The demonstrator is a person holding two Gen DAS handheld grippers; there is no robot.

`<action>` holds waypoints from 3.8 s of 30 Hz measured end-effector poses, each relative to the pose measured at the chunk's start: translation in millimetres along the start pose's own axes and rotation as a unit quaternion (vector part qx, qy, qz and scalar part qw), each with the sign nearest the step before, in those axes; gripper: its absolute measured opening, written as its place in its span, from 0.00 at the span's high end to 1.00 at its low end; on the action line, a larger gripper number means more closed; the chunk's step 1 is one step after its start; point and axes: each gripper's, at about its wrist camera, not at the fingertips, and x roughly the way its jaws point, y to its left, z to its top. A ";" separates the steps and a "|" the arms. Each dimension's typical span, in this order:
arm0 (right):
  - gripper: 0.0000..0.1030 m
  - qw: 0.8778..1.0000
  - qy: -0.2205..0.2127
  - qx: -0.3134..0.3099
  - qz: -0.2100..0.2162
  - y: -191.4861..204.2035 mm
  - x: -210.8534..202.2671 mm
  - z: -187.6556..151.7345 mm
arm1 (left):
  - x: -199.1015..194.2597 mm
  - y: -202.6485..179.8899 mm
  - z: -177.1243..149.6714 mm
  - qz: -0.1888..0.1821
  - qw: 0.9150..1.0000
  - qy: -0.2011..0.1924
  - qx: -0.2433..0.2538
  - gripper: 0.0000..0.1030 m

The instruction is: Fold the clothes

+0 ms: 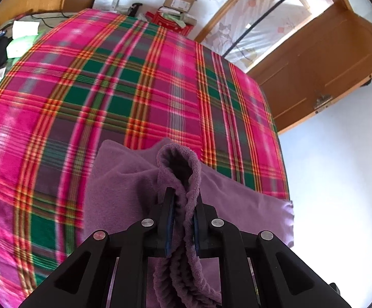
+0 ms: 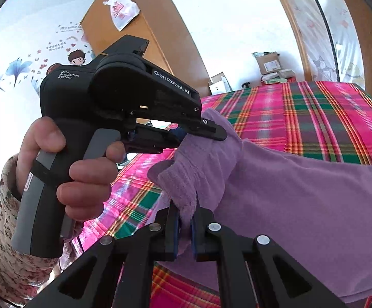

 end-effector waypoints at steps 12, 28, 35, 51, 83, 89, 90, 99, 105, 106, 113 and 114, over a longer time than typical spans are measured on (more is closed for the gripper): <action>0.91 0.999 0.029 0.032 0.010 -35.0 5.2 -7.8 | 40.6 -14.4 -8.0 -0.003 0.999 0.033 -0.007 0.81; 0.63 0.997 0.052 0.052 0.016 -59.5 5.2 -19.6 | 37.3 -24.9 -17.7 -0.039 0.999 0.035 -0.004 0.75; 0.56 0.995 0.052 0.076 0.043 -68.6 3.7 -16.7 | 11.0 -9.9 -22.7 -0.061 0.998 0.000 -0.032 0.69; 0.78 0.982 0.062 0.173 0.037 -93.6 3.7 -12.1 | -28.6 81.3 -74.8 -0.042 0.990 -0.051 -0.121 0.69; 0.62 0.995 0.018 -0.037 -0.089 -35.8 -2.8 50.2 | -7.8 83.1 -99.1 -0.010 0.995 -0.029 -0.097 0.69; 0.68 0.977 0.111 -0.028 -0.178 -55.0 54.2 62.2 | -3.8 85.5 -96.4 -0.004 0.995 -0.029 -0.098 0.69; 0.69 0.974 0.123 -0.023 -0.188 -60.1 59.2 62.3 | -3.2 86.6 -95.9 -0.002 0.995 -0.028 -0.096 0.69; 0.69 0.980 0.104 -0.015 -0.169 -66.6 44.9 60.5 | 1.8 96.3 -96.4 -0.003 0.994 -0.018 -0.104 0.69; 0.68 0.986 0.086 -0.034 -0.136 -49.8 12.0 47.6 | 2.7 96.5 -96.7 -0.003 0.995 -0.019 -0.099 0.68; 0.69 0.986 0.086 -0.041 -0.138 -47.4 9.2 41.4 | 2.3 96.6 -97.3 -0.003 0.995 -0.019 -0.098 0.69; 0.68 0.981 0.088 -0.086 -0.148 -30.9 -10.7 -2.2 | -0.7 96.9 -102.0 0.002 0.996 -0.018 -0.093 0.68; 0.68 0.980 0.089 -0.092 -0.149 -28.5 -13.5 -8.5 | -1.4 96.8 -103.3 0.004 0.996 -0.017 -0.091 0.68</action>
